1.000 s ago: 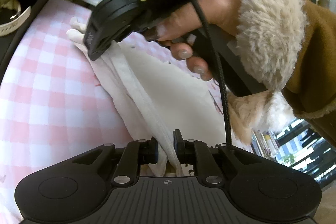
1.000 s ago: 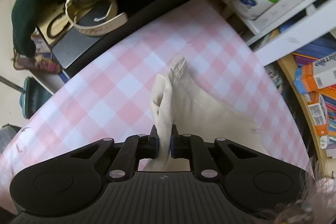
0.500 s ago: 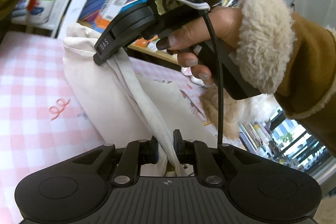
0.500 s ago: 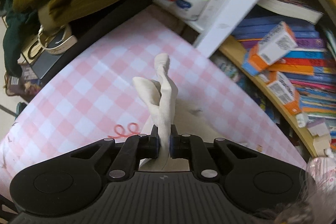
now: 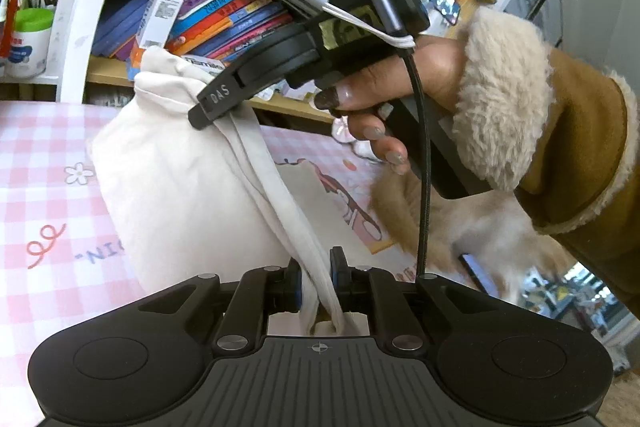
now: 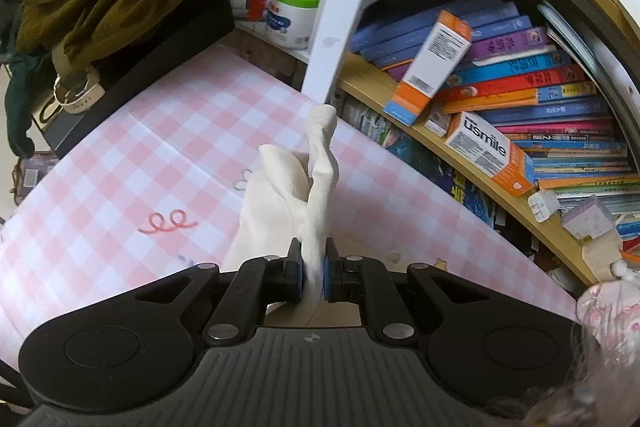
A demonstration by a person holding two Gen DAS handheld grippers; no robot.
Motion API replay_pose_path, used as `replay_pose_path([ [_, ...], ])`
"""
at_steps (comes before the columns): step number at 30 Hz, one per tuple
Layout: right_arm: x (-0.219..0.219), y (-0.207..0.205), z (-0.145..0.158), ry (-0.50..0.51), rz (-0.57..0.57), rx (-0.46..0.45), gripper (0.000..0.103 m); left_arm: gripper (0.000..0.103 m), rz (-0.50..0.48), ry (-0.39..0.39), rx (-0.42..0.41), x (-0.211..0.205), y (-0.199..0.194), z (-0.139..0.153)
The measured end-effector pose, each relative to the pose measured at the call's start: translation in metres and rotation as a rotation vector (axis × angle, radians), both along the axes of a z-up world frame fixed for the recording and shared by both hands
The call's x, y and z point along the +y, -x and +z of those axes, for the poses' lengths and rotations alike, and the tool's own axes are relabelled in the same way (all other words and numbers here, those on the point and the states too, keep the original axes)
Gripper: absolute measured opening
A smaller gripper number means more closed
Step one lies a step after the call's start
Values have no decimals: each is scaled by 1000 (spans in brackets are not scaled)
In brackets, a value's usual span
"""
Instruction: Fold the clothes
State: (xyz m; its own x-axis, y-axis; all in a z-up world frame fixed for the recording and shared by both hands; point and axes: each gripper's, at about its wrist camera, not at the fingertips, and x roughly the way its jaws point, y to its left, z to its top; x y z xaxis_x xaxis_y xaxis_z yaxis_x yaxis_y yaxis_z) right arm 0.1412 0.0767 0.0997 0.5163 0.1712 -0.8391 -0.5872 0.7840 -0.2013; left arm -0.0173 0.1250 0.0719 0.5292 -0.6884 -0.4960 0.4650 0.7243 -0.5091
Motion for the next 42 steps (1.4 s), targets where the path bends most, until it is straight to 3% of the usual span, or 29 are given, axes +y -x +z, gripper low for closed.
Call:
replay_pose_path([
  [9, -86, 0, 9, -112, 76, -37, 8, 11, 98, -58, 3, -71, 0, 16],
  [16, -147, -2, 15, -180, 105, -55, 8, 11, 107, -124, 24, -132, -4, 19],
  [23, -212, -8, -25, -234, 33, 3, 8, 13, 78, -213, 129, -188, -21, -8],
  [27, -247, -15, -62, -270, -62, 48, 10, 32, 44, -228, 235, -211, -27, -33],
  [29, -263, -17, -77, -282, -128, 63, 16, 38, 17, -227, 262, -218, -24, -37],
  [32, -291, -14, -94, -344, -244, 87, 41, 51, -5, -205, 250, -217, -15, -32],
  [34, -310, -6, -99, -422, -317, 110, 44, 52, 2, -175, 239, -207, -10, -25],
  [39, -347, 34, -94, -566, -447, 81, 60, 53, 143, -108, 246, -162, -10, -12],
  [42, -358, 66, -83, -615, -469, 63, 63, 53, 250, -115, 254, -129, -9, -16],
])
